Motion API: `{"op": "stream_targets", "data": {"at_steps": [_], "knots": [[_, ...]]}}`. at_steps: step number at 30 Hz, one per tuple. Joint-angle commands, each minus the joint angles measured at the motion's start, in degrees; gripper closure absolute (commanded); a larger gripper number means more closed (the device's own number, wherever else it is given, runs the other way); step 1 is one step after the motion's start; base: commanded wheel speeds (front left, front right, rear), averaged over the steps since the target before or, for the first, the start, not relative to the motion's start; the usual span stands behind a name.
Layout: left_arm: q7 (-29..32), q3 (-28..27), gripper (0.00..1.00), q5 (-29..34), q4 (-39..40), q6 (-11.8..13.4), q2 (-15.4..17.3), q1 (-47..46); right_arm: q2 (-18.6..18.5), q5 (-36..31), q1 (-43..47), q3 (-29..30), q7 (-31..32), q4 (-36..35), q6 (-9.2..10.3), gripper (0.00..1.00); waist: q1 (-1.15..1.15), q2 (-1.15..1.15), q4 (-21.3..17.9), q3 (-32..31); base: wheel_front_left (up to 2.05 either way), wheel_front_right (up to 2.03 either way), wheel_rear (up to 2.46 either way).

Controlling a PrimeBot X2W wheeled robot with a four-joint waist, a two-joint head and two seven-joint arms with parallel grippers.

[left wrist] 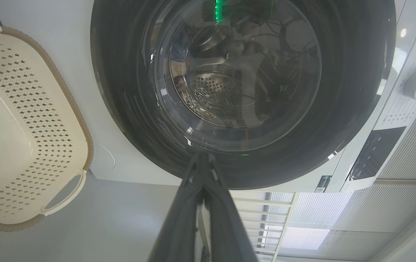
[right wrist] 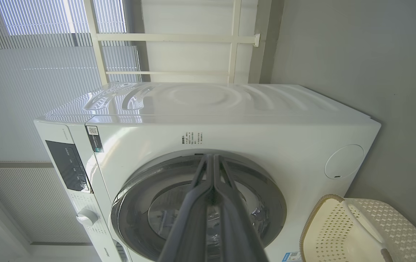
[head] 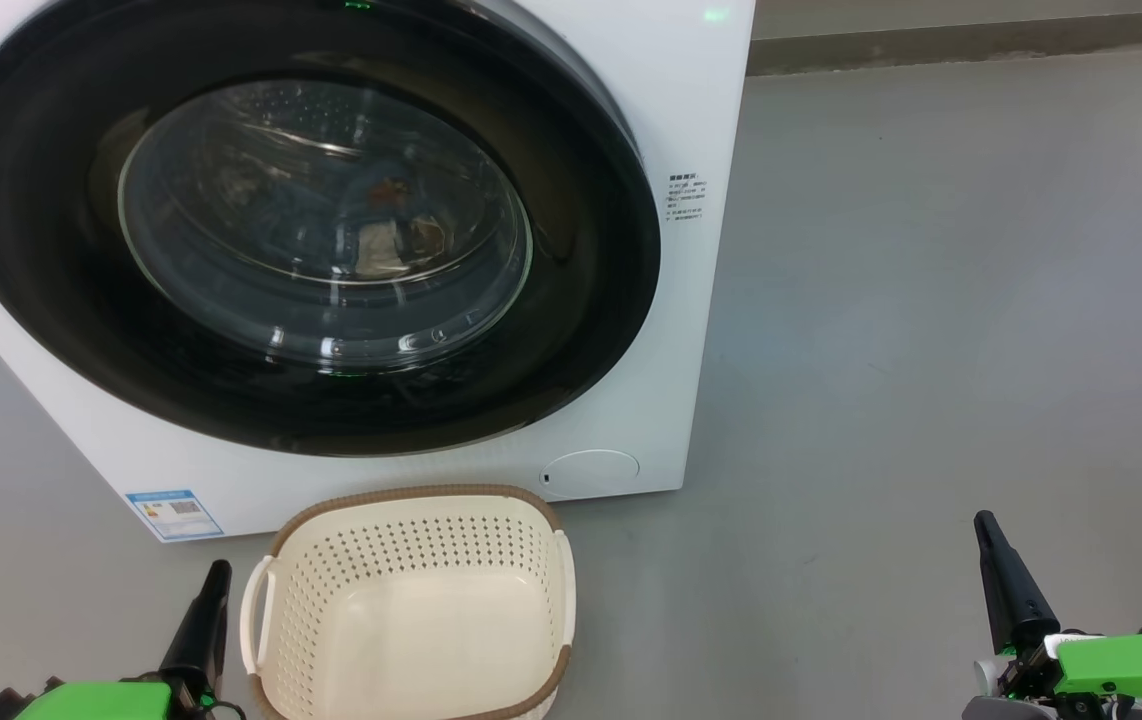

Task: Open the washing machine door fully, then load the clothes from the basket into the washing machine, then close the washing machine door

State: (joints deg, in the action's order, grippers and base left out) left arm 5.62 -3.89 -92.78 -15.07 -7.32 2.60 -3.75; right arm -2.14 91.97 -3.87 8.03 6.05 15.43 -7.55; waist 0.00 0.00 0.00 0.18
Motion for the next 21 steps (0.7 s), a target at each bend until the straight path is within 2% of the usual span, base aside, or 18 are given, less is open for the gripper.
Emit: {"op": "stream_targets", "data": {"at_steps": [1,21], "knots": [[0.29,-1.9,1.0,0.01,1.04,-0.16,0.82,-2.38,-0.74,0.19,-2.31,-1.5,0.44,-1.41,0.06,1.0,0.0,0.0,0.0,0.0,0.0,0.0,0.0],[0.44,-2.1,1.0,0.17,1.04,-0.16,0.69,-2.39,-0.74,0.2,-2.31,-1.51,0.44,-1.41,0.06,1.0,0.0,0.0,0.0,0.0,0.0,0.0,0.0]]}}
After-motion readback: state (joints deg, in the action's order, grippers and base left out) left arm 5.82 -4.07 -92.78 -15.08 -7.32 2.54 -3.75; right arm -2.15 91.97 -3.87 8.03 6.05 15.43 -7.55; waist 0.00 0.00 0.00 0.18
